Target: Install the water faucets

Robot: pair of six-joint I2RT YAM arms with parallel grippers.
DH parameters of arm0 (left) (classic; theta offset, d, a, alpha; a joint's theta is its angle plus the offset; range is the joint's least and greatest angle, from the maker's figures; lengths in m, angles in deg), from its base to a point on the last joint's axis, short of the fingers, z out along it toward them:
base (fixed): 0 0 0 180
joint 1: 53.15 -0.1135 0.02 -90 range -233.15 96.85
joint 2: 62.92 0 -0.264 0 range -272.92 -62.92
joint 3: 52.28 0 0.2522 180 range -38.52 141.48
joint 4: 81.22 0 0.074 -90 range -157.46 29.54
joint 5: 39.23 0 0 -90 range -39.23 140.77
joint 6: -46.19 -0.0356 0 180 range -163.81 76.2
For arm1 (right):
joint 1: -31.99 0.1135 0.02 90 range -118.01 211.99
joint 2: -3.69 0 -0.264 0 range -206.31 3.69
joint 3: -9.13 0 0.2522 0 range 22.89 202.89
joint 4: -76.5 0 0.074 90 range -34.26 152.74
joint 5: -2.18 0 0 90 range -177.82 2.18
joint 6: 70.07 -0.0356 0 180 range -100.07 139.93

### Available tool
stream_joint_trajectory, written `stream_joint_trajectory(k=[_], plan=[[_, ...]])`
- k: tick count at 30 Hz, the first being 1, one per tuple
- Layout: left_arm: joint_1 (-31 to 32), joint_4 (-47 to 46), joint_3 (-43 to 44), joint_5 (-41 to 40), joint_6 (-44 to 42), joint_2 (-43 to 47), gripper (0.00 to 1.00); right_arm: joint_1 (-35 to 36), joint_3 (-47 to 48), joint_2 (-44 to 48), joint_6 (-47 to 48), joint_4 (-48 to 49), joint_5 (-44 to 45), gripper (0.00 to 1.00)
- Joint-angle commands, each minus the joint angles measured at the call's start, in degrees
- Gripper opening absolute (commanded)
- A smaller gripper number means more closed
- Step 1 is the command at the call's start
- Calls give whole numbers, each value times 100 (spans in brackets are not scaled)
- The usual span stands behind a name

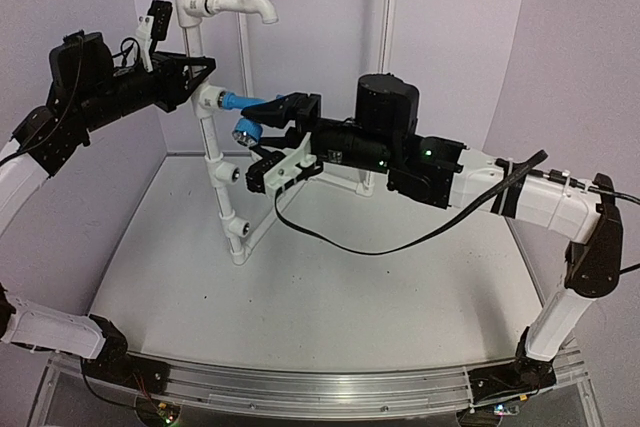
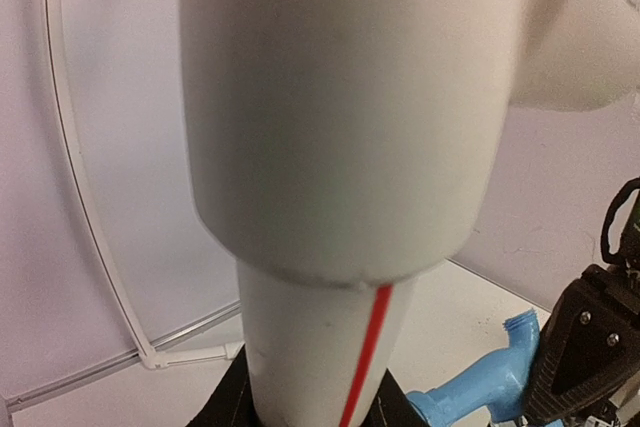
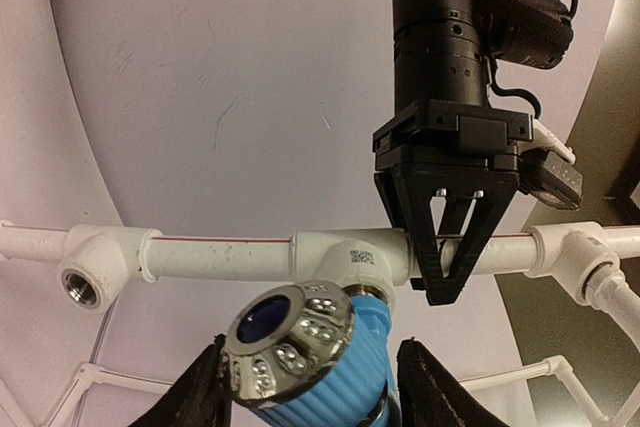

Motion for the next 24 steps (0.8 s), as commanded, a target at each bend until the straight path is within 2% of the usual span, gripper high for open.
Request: stream_joint_trajectory(k=[1, 4, 7, 11, 15, 20, 21, 22, 23, 24], plan=[[120, 1492, -102, 531, 931, -215, 0, 65, 129, -81, -1114, 871, 419, 33], [120, 1492, -111, 544, 913, -243, 0, 74, 188, -162, -2172, 950, 617, 27], [120, 1493, -111, 564, 911, -262, 0, 76, 247, -196, -3680, 959, 853, 24], [120, 1492, -116, 568, 892, -277, 0, 69, 419, -220, -6399, 1116, 1394, 20], [123, 1492, -109, 543, 872, -289, 0, -13, 561, -159, -9799, 1134, 1568, 7], [121, 1492, -82, 448, 893, -276, 0, -448, 455, -109, -14562, 1260, 1061, 0], [120, 1491, -77, 392, 899, -268, 0, -618, 346, -135, -15675, 1452, 878, 0], [120, 1492, -70, 348, 913, -261, 0, -766, 192, -177, -16395, 1790, 662, 0], [120, 1492, -67, 283, 928, -249, 0, -870, 33, -229, -17361, 2299, 468, 1], [120, 1494, -67, 234, 943, -239, 0, -964, -163, -302, -17845, 3059, 409, 5]])
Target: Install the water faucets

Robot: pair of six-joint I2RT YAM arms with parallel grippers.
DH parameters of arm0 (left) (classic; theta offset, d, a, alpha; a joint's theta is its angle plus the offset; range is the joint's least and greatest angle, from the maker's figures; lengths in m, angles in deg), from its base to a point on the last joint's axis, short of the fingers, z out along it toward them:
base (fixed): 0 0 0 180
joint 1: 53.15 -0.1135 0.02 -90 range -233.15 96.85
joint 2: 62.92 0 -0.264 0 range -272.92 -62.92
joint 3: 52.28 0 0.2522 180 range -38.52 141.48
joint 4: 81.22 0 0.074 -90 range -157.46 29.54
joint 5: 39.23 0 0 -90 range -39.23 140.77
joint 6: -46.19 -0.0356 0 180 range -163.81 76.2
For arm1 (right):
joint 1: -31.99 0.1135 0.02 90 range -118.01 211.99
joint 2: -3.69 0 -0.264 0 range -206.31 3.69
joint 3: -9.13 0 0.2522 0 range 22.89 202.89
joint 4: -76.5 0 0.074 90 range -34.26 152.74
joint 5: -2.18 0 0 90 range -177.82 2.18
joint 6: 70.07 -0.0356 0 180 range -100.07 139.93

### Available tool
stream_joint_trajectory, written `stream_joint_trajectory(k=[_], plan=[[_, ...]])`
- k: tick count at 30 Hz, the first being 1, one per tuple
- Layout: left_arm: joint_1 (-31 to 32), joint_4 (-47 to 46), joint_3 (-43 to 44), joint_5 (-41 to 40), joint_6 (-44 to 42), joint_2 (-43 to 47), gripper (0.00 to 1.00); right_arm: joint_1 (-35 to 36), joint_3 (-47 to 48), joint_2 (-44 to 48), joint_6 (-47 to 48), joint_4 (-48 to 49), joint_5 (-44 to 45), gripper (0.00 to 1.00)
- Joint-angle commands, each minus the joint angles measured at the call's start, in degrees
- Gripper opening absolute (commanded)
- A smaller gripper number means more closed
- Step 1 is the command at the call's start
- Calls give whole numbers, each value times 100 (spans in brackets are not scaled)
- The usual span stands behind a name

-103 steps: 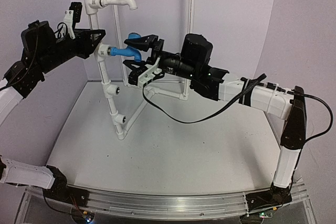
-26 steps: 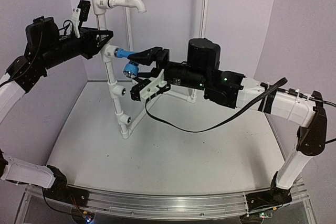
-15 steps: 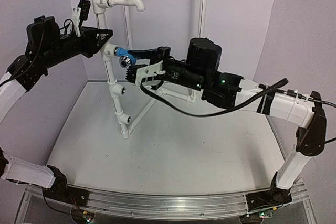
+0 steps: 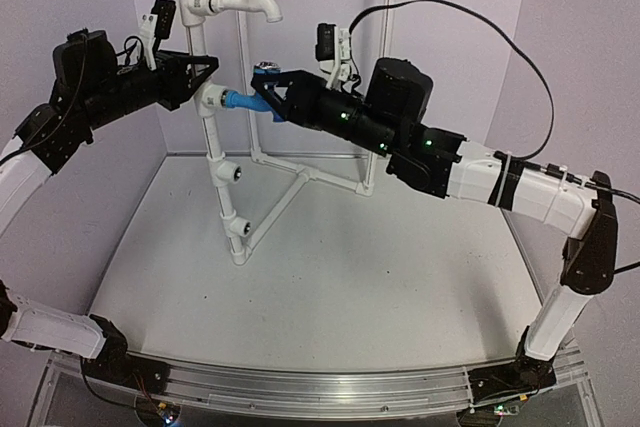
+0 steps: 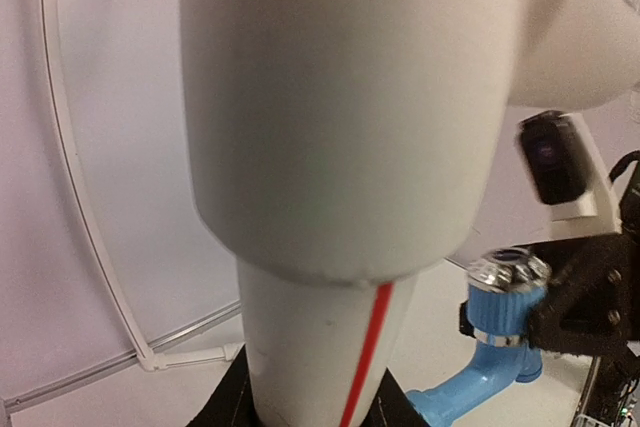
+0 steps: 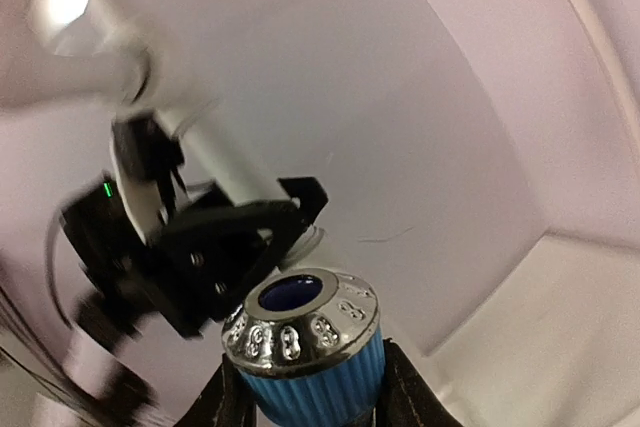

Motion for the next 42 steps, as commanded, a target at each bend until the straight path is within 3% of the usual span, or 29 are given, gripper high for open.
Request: stream_joint_trajectory(k=[1, 3, 5, 7, 10, 12, 14, 17, 20, 23, 32, 42], plan=[[110, 1501, -151, 229, 946, -131, 0, -738, -529, -229, -5008, 2724, -168, 9], [104, 1500, -149, 147, 987, -127, 0, -924, -660, -273, -4888, 3445, -282, 25], [106, 1500, -152, 129, 1021, -131, 0, -1067, -889, -89, -4234, 3552, -326, 41], [106, 1506, -159, 127, 1042, -129, 0, -1112, -1266, 191, -3095, 3551, -303, 57], [106, 1515, -154, 129, 1044, -122, 0, -1115, -1753, 690, -769, 3450, -484, 65], [106, 1534, -144, 119, 1031, -124, 0, -1112, -2081, 1013, 537, 3256, -693, 77], [106, 1560, -118, 127, 1018, -138, 0, -1116, -2227, 1267, 2358, 2791, -1285, 80], [106, 1578, -98, 182, 997, -181, 0, -1057, -1787, 1455, 5359, 974, -2105, 78], [106, 1588, -104, 211, 982, -225, 0, -1013, -1468, 1512, 7487, -143, -2235, 82], [106, 1593, -114, 206, 974, -263, 0, -997, -1401, 1555, 9116, -292, -2377, 85], [107, 1603, -61, 206, 974, -311, 0, -801, -628, 1108, 12008, -1145, -2620, 88], [106, 1630, -61, 187, 991, -279, 0, -567, 152, 386, 12555, -1158, -2372, 83]])
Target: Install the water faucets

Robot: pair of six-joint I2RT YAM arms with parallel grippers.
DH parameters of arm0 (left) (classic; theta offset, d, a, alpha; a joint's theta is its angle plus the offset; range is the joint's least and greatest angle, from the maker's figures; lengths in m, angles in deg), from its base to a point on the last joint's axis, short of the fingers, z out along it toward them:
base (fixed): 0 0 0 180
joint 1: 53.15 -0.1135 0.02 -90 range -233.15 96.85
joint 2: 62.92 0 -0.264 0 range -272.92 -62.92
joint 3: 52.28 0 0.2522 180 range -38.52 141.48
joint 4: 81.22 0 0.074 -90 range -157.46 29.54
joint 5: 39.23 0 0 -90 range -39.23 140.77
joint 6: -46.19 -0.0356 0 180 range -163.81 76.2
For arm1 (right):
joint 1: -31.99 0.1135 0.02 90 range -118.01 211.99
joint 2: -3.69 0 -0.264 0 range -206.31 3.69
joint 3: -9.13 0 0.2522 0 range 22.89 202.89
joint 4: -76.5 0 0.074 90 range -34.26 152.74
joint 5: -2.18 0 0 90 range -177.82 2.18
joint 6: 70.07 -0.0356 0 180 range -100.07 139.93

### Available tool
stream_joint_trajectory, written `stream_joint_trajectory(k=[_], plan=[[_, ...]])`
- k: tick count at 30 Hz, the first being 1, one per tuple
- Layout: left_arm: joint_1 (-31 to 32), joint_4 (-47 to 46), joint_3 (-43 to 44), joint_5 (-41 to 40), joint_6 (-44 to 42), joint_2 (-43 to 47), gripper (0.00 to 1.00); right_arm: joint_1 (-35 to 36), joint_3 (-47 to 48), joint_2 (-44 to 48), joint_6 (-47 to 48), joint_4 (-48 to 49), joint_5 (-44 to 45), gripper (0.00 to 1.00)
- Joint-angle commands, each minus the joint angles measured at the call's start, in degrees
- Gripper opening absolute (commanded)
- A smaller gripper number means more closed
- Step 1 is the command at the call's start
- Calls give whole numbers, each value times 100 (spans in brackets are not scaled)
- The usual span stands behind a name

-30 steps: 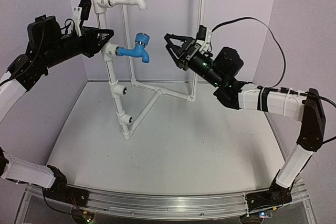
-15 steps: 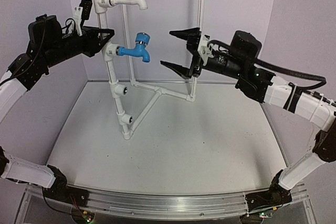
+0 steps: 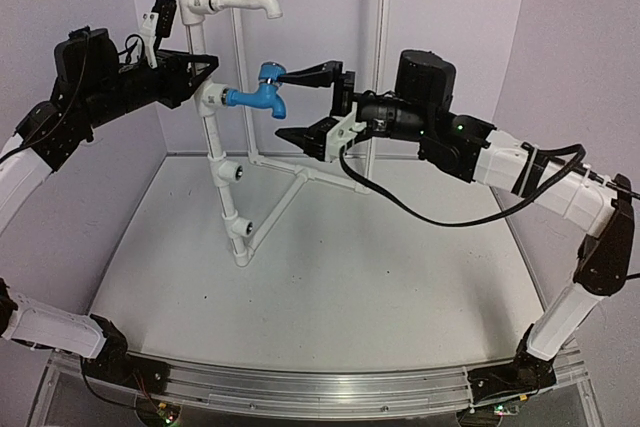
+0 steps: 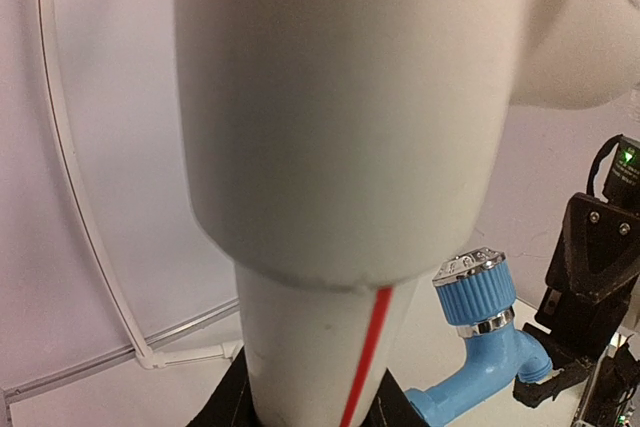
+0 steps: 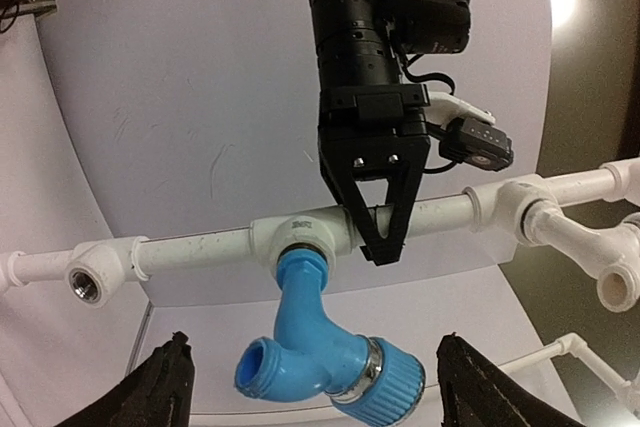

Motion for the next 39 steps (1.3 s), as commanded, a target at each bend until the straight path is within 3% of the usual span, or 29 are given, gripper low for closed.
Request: stream_joint_trajectory(k=[1, 10, 17, 23, 25, 29, 32, 39], plan=[[68, 1519, -169, 351, 893, -201, 0, 95, 423, -230, 529, 21, 115, 82], [68, 1537, -174, 362, 868, -184, 0, 281, 616, -832, 601, 1228, 991, 68], [68, 1539, -197, 353, 858, -148, 0, 320, 749, -1100, 397, 1480, 1469, 52], [67, 1542, -217, 357, 856, -139, 0, 619, 405, -984, -488, 1520, 2050, 10], [68, 1543, -206, 362, 845, -142, 0, 685, 298, -892, -1016, 1405, 2158, 0], [68, 1539, -208, 369, 832, -157, 0, 732, 598, -734, -3295, 407, 1847, 0], [69, 1538, -194, 367, 832, -179, 0, 707, 923, -789, -5956, 350, 1934, 0], [68, 1548, -172, 407, 823, -192, 0, 459, 1818, -1320, -11927, 362, 803, 0]])
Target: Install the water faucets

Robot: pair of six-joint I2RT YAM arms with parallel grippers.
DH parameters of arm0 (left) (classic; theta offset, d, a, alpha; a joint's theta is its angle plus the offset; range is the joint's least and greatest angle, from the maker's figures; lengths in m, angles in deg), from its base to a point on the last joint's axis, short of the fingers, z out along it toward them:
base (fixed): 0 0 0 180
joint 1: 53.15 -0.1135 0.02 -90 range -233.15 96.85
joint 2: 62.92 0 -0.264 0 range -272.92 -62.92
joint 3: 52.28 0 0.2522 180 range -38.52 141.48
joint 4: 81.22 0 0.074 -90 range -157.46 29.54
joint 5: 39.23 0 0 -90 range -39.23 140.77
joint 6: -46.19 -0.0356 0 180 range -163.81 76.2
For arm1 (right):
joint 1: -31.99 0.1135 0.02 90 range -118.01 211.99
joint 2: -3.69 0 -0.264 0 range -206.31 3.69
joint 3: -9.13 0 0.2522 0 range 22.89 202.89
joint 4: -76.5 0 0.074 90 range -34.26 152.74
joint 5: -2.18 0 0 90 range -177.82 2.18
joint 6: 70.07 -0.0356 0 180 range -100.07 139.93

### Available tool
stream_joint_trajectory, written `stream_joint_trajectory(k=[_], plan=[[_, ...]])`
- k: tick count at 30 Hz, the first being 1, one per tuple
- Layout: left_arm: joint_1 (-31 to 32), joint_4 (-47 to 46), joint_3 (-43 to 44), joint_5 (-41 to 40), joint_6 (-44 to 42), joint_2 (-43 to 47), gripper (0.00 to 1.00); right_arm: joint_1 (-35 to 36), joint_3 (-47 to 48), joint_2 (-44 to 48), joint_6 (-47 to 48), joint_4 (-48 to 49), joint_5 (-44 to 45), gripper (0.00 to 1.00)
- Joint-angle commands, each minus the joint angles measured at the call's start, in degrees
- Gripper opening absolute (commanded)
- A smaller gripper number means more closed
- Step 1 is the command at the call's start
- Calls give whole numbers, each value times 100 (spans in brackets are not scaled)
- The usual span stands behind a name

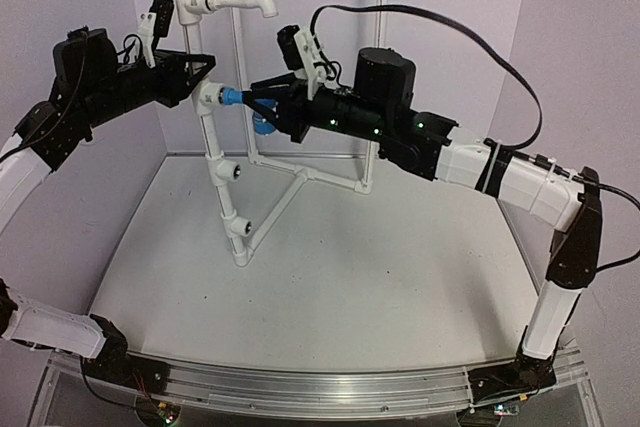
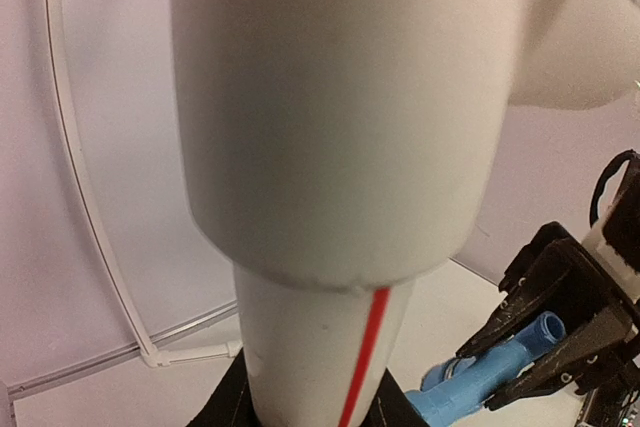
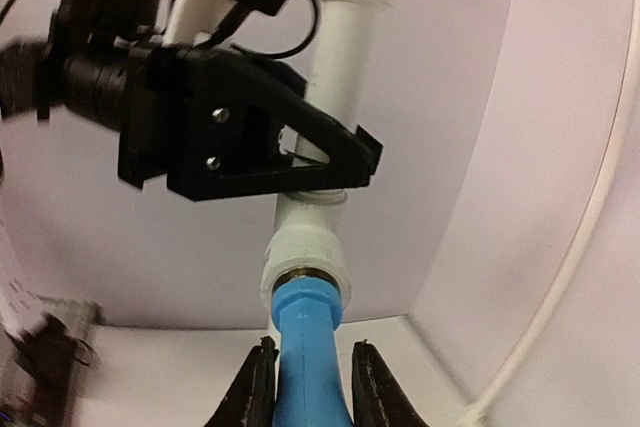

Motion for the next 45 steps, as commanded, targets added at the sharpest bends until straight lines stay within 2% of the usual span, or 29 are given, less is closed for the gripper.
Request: stream_joint_trajectory(k=[1, 4, 6, 8, 10, 11, 13, 14, 16, 19, 21, 23, 27, 34, 37, 42, 45], plan=[[105, 1530, -171, 451, 817, -206, 0, -107, 851, -393, -5404, 305, -934, 0], [106, 1530, -179, 443, 805, -192, 0, -189, 1061, -528, -7395, 701, -1380, 0], [105, 1530, -180, 443, 803, -186, 0, -302, 855, -432, -8199, 1369, -1553, 3], [105, 1534, -189, 447, 812, -170, 0, -492, 322, -171, -8736, 1971, -1508, 10], [105, 1530, -195, 453, 820, -155, 0, -681, -207, 166, -8615, 2394, -1352, 26], [105, 1530, -196, 456, 822, -150, 0, -748, -440, 401, -8287, 2454, -1271, 31], [105, 1530, -193, 454, 825, -135, 0, -837, -902, 864, -6855, 2408, -1035, 43], [105, 1530, -189, 455, 824, -130, 0, -840, -1137, 1128, -5852, 2287, -938, 53], [105, 1537, -185, 460, 821, -123, 0, -801, -1463, 1546, -3686, 1839, -912, 65], [107, 1565, -159, 463, 815, -131, 0, -759, -1434, 1754, 341, 597, -1230, 68], [105, 1580, -145, 463, 820, -128, 0, -692, -1197, 1717, 2055, -211, -1026, 70], [105, 1593, -136, 460, 821, -126, 0, -602, -999, 1659, 3166, -586, -654, 74], [107, 1597, -115, 458, 827, -157, 0, -368, -1145, 1673, 5379, -714, -538, 80], [105, 1613, -100, 457, 812, -181, 0, 109, -975, 1243, 7916, -875, 352, 86], [105, 1628, -87, 443, 813, -181, 0, 234, -901, 1033, 8583, -817, 734, 87], [105, 1642, -81, 436, 823, -177, 0, 347, -926, 715, 8486, 179, 923, 82], [105, 1645, -91, 426, 821, -171, 0, 395, -932, 552, 8166, 515, 1060, 71]])
